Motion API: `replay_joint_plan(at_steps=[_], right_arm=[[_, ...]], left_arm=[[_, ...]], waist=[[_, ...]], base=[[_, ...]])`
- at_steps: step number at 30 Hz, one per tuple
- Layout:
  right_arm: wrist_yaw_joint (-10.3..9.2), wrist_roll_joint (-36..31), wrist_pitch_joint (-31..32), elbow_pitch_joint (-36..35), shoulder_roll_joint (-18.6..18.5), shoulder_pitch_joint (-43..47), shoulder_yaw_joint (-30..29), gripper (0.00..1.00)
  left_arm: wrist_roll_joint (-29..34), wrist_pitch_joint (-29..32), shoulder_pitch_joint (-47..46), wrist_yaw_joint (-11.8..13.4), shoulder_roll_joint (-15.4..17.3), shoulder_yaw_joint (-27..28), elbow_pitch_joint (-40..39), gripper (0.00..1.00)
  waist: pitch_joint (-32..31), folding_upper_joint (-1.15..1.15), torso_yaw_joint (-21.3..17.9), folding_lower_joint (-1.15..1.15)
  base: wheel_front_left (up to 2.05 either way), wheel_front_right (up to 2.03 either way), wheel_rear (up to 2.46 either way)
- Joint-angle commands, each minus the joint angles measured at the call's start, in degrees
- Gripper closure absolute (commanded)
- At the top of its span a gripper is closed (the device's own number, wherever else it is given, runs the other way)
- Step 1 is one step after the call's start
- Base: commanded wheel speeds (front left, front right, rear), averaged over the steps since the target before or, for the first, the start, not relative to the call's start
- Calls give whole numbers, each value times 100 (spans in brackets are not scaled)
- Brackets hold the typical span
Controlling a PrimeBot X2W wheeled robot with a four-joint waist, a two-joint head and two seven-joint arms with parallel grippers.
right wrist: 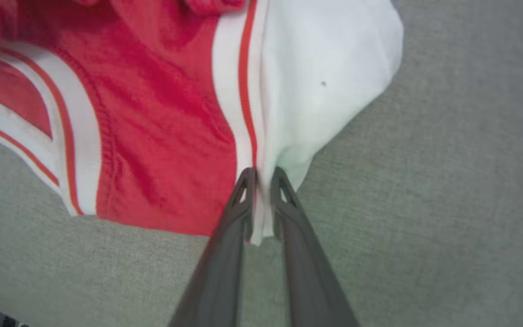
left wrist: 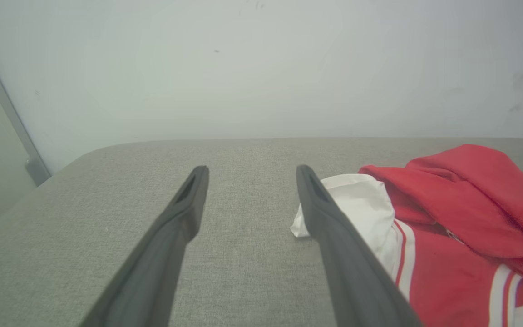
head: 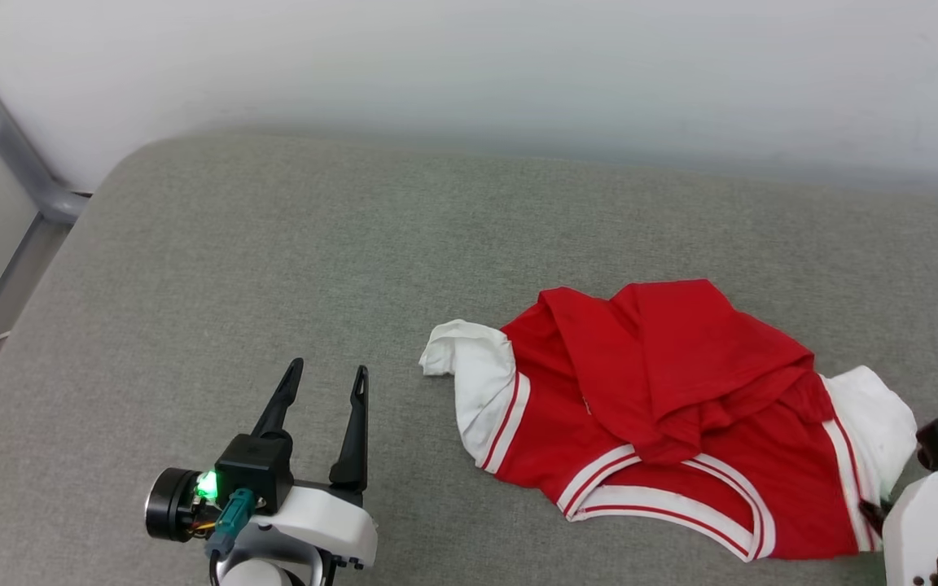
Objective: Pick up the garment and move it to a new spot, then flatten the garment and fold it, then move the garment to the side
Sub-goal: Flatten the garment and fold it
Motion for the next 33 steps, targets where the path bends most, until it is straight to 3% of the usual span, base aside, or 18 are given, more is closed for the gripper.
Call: replay_joint_plan(at_steps=[1,9,14,18,22,33], right_arm=[[-8,-54,-238,-74,92,-1,-64,0],[-8,-94,-2110,-726,386,1,-370,0],[-8,-224,-3067,-1230,809,426,-715,0],[-8,-478,-3578,-1512,1220,706,-999,0],[-6,-652,-3678,-1667,1497,881,-1057,0],[-6,-808,-3670,-1825,1770,761,-1035,0]], left_arm=[[37,-15,41,-9,3,6,11,0],[4,-15,122,-56,-5,35,-41,0],[-61,-15,200,-81,-29,-26,-74,0],[-63,4,239,-118,-39,-144,12,0],[-75,424,-1,-102,-46,-266,-67,0],[156,3730,-883,-133,14,-775,-306,0]], waist=[[-48,0,-59,0],[-251,0,-321,0],[-317,0,-474,0],[-304,0,-603,0],[-288,0,-648,0],[21,0,-941,0]], base=[[0,0,0],[0,0,0],[0,0,0],[0,0,0],[0,0,0],[0,0,0]])
